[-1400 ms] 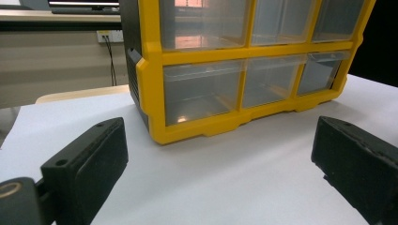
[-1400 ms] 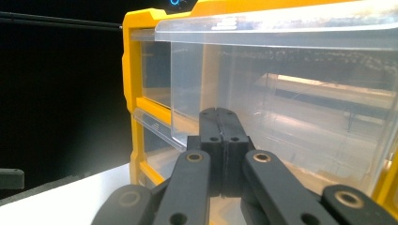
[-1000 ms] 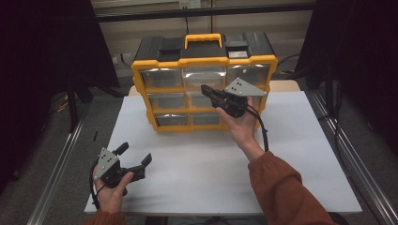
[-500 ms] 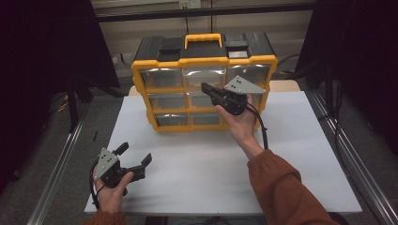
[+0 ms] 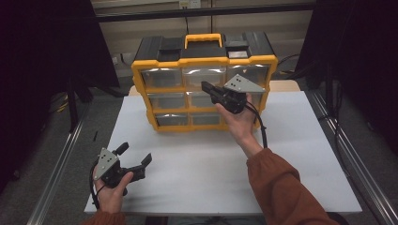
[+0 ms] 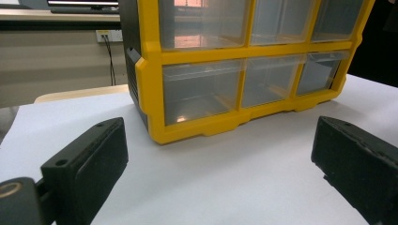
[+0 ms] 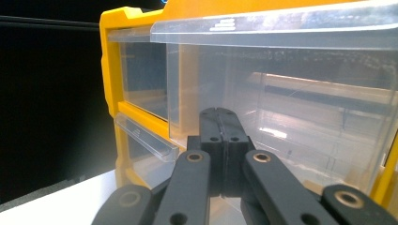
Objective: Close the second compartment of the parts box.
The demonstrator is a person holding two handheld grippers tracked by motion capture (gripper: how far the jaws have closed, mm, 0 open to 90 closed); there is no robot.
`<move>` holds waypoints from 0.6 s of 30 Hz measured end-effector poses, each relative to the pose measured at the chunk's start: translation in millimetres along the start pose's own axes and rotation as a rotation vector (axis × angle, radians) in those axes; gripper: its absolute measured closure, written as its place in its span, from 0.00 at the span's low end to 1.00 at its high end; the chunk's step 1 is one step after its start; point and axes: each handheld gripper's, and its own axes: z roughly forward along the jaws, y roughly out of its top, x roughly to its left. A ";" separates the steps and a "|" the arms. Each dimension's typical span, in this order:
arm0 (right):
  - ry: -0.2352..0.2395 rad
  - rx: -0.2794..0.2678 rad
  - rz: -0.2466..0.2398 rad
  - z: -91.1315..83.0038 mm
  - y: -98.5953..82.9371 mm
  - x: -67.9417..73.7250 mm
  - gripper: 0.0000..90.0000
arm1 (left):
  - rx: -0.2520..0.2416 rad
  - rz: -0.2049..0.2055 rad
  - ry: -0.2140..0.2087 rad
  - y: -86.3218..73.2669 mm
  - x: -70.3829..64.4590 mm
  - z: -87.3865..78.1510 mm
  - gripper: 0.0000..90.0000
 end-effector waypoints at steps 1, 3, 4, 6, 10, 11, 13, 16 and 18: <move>0.001 0.002 0.005 0.2 0.1 0.0 1.00 | 0.000 0.000 0.000 0.0 0.0 0.0 0.04; -0.003 -0.003 0.008 1.2 0.0 -0.8 1.00 | 0.000 -0.002 0.002 -0.1 -0.1 0.2 0.05; -0.004 -0.004 0.010 1.9 -0.2 -1.0 1.00 | -0.004 -0.006 0.002 -0.1 -0.6 0.3 0.04; -0.008 -0.003 0.013 3.2 0.0 -1.1 1.00 | -0.006 -0.004 0.002 0.2 -0.7 0.0 0.05; -0.012 -0.003 0.011 5.2 0.8 -1.6 1.00 | -0.005 0.006 0.005 0.1 0.6 -0.5 0.04; -0.012 -0.001 0.010 5.3 0.8 -1.8 1.00 | -0.005 0.007 0.005 0.1 0.6 -0.6 0.05; -0.021 0.001 0.011 5.8 0.7 -2.4 1.00 | -0.006 0.007 0.004 0.2 0.5 -0.5 0.04; -0.022 -0.001 0.014 6.6 0.5 -4.2 1.00 | -0.008 0.005 0.004 0.1 0.3 -0.4 0.04; -0.025 0.002 0.011 7.3 0.6 -4.9 1.00 | -0.005 0.006 0.004 0.1 0.5 -0.4 0.04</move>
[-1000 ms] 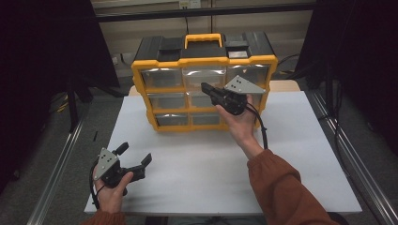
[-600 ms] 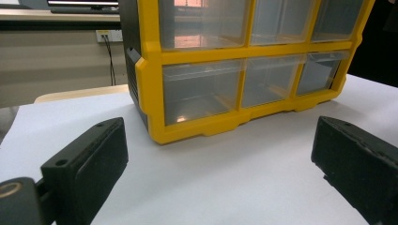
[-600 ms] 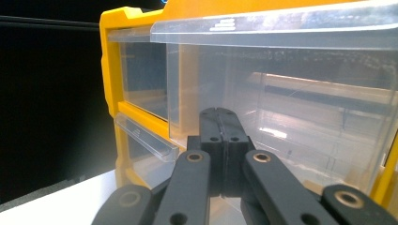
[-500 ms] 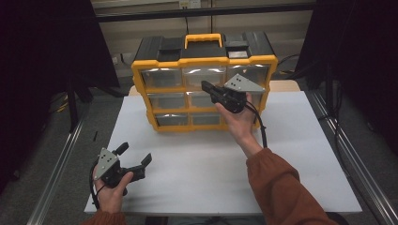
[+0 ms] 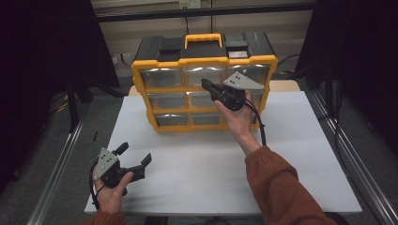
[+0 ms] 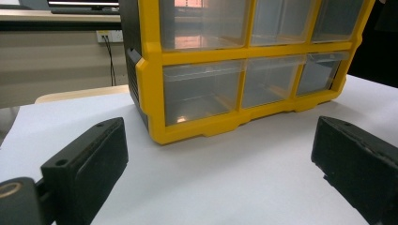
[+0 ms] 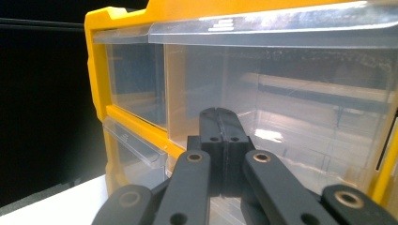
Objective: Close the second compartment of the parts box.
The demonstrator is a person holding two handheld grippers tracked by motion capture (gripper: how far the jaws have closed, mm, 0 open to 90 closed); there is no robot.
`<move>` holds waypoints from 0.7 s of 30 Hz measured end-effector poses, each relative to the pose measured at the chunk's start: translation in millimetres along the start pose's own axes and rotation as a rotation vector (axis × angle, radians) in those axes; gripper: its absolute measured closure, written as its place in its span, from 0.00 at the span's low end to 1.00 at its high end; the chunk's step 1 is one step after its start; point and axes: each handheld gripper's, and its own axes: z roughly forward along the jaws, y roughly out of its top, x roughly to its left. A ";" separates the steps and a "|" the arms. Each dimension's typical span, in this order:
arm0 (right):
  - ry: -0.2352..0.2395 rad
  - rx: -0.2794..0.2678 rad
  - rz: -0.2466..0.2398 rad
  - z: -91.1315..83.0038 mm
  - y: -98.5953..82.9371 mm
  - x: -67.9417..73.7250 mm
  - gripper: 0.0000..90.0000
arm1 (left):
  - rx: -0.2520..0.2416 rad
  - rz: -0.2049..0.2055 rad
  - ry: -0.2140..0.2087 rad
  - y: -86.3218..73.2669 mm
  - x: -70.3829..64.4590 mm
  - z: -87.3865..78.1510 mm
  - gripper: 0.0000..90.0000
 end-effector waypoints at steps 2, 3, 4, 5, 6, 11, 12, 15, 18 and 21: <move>0.000 0.001 0.002 0.4 0.3 -0.1 1.00 | -0.003 -0.001 0.000 0.0 -0.2 0.0 0.04; -0.001 -0.001 0.000 0.8 0.4 -0.4 1.00 | -0.003 -0.002 0.000 0.0 -0.2 0.0 0.04; -0.004 0.000 0.002 1.1 0.4 -0.4 1.00 | -0.002 -0.002 -0.001 0.0 -0.2 0.0 0.04; -0.007 0.000 0.005 1.5 0.4 -0.5 1.00 | 0.004 0.004 0.000 0.1 0.3 -0.3 0.04; -0.006 0.000 0.001 1.8 0.3 -1.0 1.00 | 0.003 0.004 0.000 0.1 0.4 -0.3 0.04; -0.013 0.006 0.003 3.0 0.5 -3.0 1.00 | -0.008 -0.019 -0.003 0.2 -0.6 1.5 0.04; -0.016 0.010 -0.001 3.5 0.6 -3.7 1.00 | -0.005 -0.016 -0.012 -0.1 0.0 1.9 0.04; -0.014 0.017 -0.005 5.4 1.0 -5.0 1.00 | -0.011 -0.028 -0.013 0.1 -0.3 3.9 0.04; -0.015 0.018 -0.014 5.7 0.7 -4.3 1.00 | -0.007 -0.027 -0.005 0.6 -0.4 4.9 0.04; -0.013 0.021 -0.012 6.0 0.4 -4.4 1.00 | 0.003 -0.026 -0.005 -0.5 -0.2 5.9 0.04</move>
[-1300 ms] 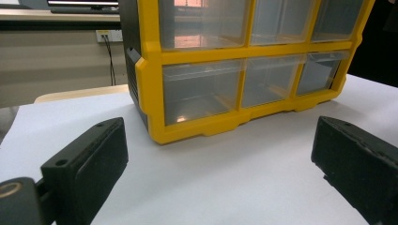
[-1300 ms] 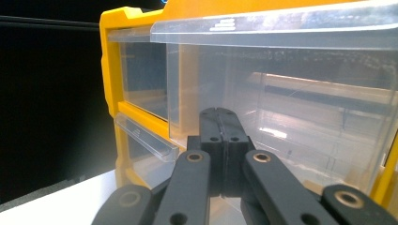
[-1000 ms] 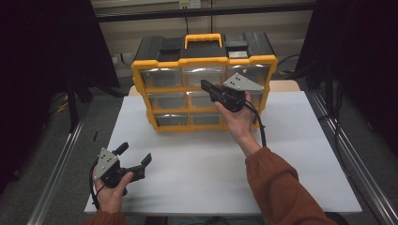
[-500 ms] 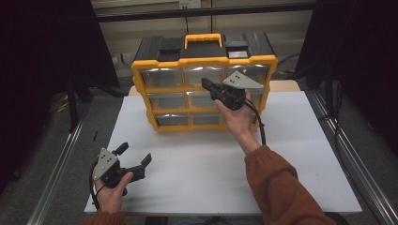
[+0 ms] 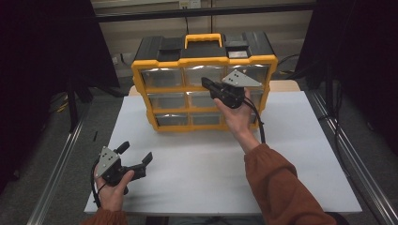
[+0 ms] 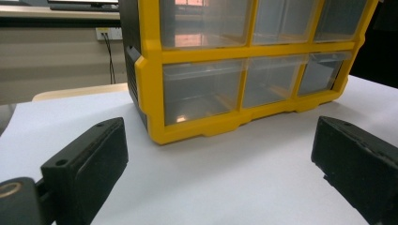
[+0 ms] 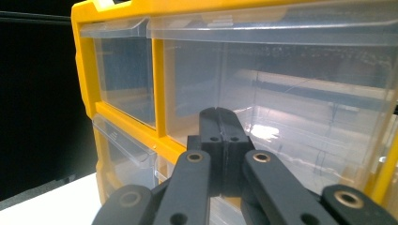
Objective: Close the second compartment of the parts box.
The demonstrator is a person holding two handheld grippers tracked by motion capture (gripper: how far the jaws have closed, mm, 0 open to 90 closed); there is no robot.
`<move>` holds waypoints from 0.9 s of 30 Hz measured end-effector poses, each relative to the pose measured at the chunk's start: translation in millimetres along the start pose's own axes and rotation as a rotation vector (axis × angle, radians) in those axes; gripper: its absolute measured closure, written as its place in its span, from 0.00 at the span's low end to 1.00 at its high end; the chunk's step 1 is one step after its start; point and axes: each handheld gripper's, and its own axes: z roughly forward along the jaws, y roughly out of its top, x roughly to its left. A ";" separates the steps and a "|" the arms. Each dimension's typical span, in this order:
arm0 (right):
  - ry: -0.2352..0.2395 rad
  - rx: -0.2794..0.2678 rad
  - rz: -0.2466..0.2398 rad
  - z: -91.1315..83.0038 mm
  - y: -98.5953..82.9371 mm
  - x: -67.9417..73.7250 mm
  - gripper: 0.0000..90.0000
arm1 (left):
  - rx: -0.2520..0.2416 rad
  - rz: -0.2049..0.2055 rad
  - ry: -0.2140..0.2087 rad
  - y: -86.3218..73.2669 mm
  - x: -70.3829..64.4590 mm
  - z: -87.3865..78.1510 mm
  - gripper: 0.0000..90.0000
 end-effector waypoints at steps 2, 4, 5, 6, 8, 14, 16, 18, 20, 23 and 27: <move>-0.003 0.006 0.004 -0.2 -1.0 0.4 1.00 | -0.001 -0.002 0.006 0.3 -0.2 -0.5 0.04; 0.012 0.004 0.012 0.0 -3.1 0.2 0.99 | -0.011 -0.016 -0.001 0.1 -0.6 -0.1 0.04; 0.020 0.002 0.014 -0.2 -4.6 -0.6 0.98 | -0.009 -0.015 -0.002 0.0 -0.4 -0.1 0.04; 0.018 0.003 0.020 -0.8 -6.0 -0.8 0.97 | -0.008 -0.018 -0.011 -0.2 -0.6 0.2 0.04; 0.031 0.004 0.022 -1.7 -8.9 -1.5 0.95 | -0.002 -0.001 -0.001 -0.3 -0.2 -0.2 0.05; 0.039 0.006 0.028 -5.7 -14.7 0.1 0.82 | -0.004 -0.001 -0.011 -0.5 -0.4 -0.8 0.04; 0.032 0.005 0.027 -8.7 -14.3 0.9 0.79 | -0.003 0.008 -0.014 -0.5 0.3 -1.7 0.04; 0.034 0.008 0.034 -12.1 -14.1 1.9 0.72 | -0.011 -0.005 -0.005 -0.3 -0.9 -1.9 0.04; 0.027 0.012 0.023 -16.1 -15.2 1.9 0.68 | -0.010 0.002 -0.009 -0.3 -1.2 -2.5 0.04; 0.024 0.017 0.031 -21.8 -17.9 2.7 0.58 | -0.006 0.008 -0.014 0.0 -0.8 -2.9 0.04; 0.023 0.034 0.035 -27.4 -21.1 5.5 0.45 | -0.007 0.007 -0.007 0.0 -0.3 -3.1 0.04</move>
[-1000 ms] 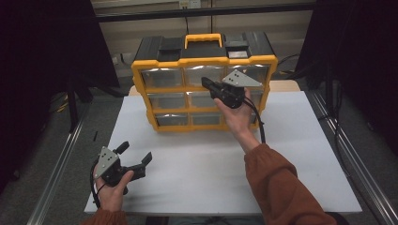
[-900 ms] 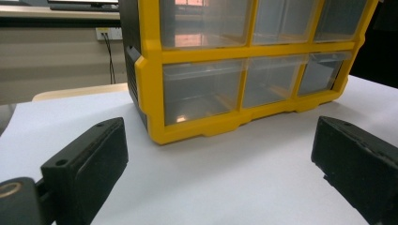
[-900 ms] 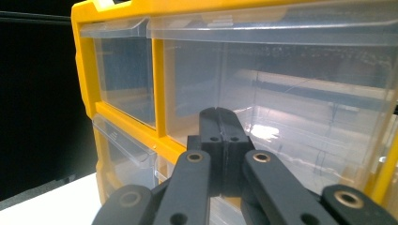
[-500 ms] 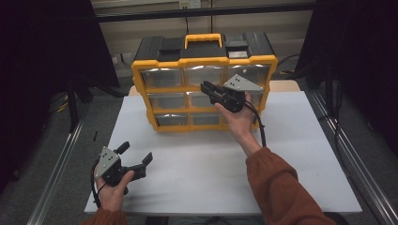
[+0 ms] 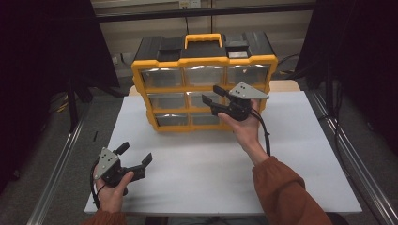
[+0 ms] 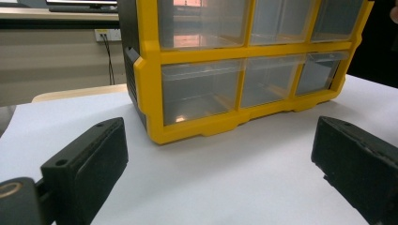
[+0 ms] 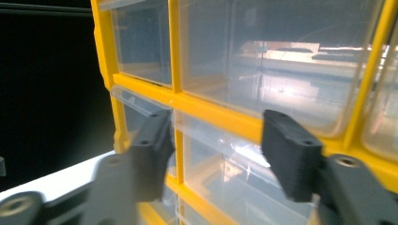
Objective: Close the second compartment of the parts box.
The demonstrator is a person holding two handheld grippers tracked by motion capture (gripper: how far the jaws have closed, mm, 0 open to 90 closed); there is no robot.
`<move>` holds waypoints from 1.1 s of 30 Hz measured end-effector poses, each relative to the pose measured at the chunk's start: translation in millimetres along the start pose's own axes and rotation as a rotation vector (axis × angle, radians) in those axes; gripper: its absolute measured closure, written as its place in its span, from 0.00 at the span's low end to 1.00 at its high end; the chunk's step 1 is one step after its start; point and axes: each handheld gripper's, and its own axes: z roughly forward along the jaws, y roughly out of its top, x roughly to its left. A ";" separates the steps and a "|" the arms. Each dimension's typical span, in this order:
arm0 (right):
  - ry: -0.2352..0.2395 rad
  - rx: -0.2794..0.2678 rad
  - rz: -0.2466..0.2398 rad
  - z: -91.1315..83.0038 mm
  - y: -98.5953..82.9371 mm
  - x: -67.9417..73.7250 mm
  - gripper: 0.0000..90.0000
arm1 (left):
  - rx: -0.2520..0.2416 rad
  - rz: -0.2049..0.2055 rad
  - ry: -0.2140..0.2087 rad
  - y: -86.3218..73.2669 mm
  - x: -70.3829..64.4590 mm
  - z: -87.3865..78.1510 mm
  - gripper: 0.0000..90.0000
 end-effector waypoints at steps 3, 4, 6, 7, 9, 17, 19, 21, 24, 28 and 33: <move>-0.016 0.001 -0.009 -5.4 -0.1 3.4 0.37 | 0.003 -0.001 0.004 -0.2 -0.6 0.1 0.04; -0.017 0.003 -0.012 -7.1 0.0 3.7 0.34 | 0.003 0.000 0.006 -0.2 -0.6 0.0 0.04; -0.026 0.015 -0.008 -10.1 -0.2 4.6 0.28 | -0.002 -0.010 -0.004 -0.3 -0.6 -0.2 0.04; -0.019 0.020 -0.017 -11.1 -0.7 4.0 0.26 | 0.006 0.006 -0.001 0.1 0.4 -1.3 0.04; -0.006 0.048 -0.012 -13.6 -2.3 3.8 0.20 | -0.006 -0.009 0.008 0.1 -0.6 -1.1 0.04; -0.057 0.052 0.030 -26.3 -15.0 -3.1 0.01 | 0.007 0.008 -0.003 0.4 -0.1 -2.5 0.04; -0.059 0.067 0.033 -31.0 -19.4 -4.3 0.01 | 0.009 0.009 -0.004 0.5 0.3 -2.6 0.04; -0.050 0.081 0.066 -36.2 -23.9 -7.0 0.00 | 0.010 0.021 0.007 0.6 0.9 -2.8 0.04; -0.059 0.079 0.095 -43.4 -29.4 -10.0 0.00 | 0.000 -0.004 0.008 0.1 -0.7 -1.4 0.04; -0.093 0.096 0.078 -54.5 -35.7 -13.2 0.01 | 0.000 -0.011 0.009 -0.2 -0.4 -1.2 0.04; -0.119 0.096 0.072 -69.3 -42.0 -15.5 0.01 | 0.007 -0.007 0.010 -0.4 0.4 -0.8 0.05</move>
